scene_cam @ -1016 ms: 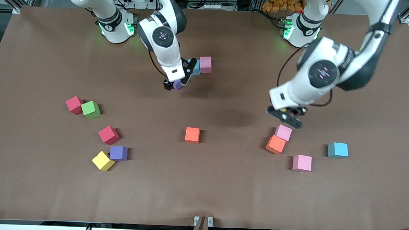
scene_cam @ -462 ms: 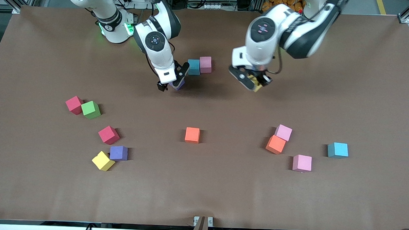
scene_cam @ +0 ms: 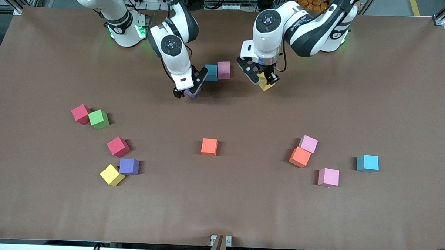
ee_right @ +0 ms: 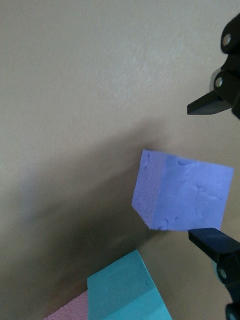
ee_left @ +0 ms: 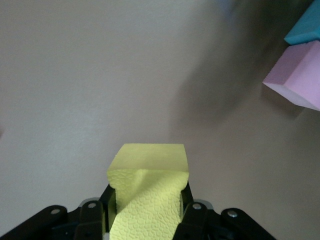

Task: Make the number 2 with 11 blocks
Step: 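Grasp the purple block with the right gripper while the left gripper places yellow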

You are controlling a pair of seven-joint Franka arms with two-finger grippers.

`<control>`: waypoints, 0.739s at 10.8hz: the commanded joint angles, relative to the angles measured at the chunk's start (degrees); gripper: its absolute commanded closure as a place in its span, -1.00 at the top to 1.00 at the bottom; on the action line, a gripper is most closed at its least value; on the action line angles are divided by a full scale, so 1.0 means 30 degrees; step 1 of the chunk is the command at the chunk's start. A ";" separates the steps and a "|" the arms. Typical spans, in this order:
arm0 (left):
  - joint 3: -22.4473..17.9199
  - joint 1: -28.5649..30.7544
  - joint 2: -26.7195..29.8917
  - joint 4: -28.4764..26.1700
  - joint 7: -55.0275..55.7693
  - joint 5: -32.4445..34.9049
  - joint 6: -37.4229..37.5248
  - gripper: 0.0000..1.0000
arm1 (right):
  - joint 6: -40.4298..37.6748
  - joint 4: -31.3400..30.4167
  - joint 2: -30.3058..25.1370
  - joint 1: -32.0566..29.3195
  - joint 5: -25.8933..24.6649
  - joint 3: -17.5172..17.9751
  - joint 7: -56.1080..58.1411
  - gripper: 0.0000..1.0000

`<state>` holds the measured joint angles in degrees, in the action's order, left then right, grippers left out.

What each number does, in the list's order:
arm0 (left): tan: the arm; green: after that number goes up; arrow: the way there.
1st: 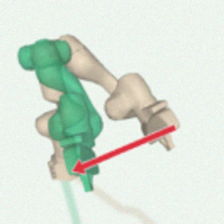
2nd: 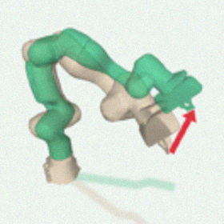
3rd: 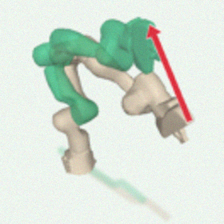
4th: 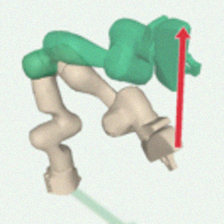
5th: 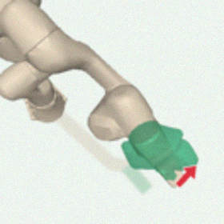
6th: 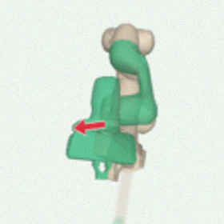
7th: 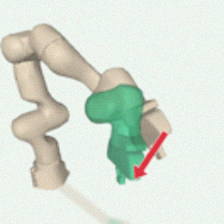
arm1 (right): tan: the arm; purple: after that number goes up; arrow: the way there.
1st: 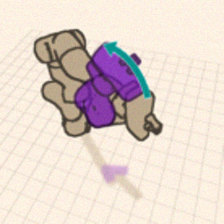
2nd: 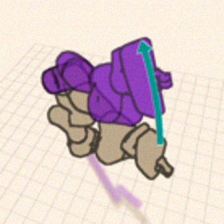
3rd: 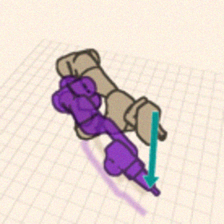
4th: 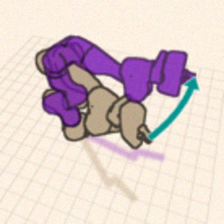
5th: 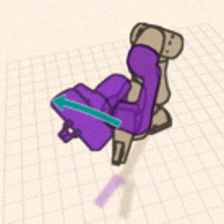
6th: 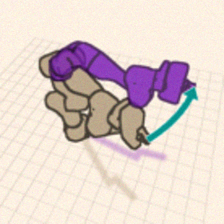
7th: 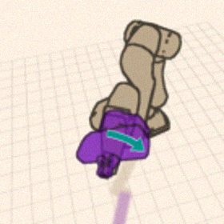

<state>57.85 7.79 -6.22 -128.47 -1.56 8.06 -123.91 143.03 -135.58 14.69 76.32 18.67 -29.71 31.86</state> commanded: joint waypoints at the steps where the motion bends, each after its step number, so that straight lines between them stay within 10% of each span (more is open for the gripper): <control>1: 0.0256 -0.0806 0.0112 -0.0388 -0.0824 -0.0081 -0.0475 -0.43 | 0.0488 -0.0186 0.0318 0.0281 0.1184 0.0207 -0.0075 1.00; 8: 0.0256 -0.2946 -0.2025 -0.0476 -0.0856 0.3021 -0.1089 -0.41 | 0.1044 -0.0684 0.0641 0.0371 0.2800 0.0441 -0.0075 1.00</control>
<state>58.61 -0.11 -10.53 -129.94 -3.37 14.71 -125.99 144.67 -136.34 16.91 76.67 25.04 -28.24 31.75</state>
